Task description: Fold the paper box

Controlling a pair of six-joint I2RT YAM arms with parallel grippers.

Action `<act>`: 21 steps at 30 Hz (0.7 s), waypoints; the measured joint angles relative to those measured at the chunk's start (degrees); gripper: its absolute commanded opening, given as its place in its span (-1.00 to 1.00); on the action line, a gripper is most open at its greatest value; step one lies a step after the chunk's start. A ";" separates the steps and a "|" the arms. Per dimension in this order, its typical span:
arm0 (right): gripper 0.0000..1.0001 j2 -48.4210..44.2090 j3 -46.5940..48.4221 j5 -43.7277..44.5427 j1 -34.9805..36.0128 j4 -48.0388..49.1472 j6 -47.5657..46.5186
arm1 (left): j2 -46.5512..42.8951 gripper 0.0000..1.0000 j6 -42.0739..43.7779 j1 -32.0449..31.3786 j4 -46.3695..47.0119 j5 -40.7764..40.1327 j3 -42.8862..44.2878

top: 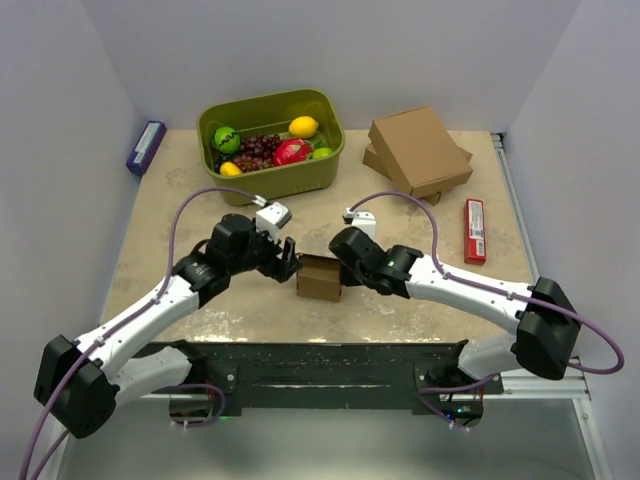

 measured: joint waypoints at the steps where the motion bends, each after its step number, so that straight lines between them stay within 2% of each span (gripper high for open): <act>1: -1.00 -0.04 -0.04 -0.02 0.00 0.00 -0.04 | 0.57 0.44 0.96 0.00 -0.72 0.17 0.20; 10: -1.00 -0.31 -0.33 -0.17 0.00 0.24 -0.63 | 7.37 0.19 5.31 0.00 -4.96 2.73 0.33; 21: -1.00 -0.31 -0.33 -0.20 0.00 0.39 -0.83 | 8.11 0.13 4.70 0.00 -4.50 3.19 0.76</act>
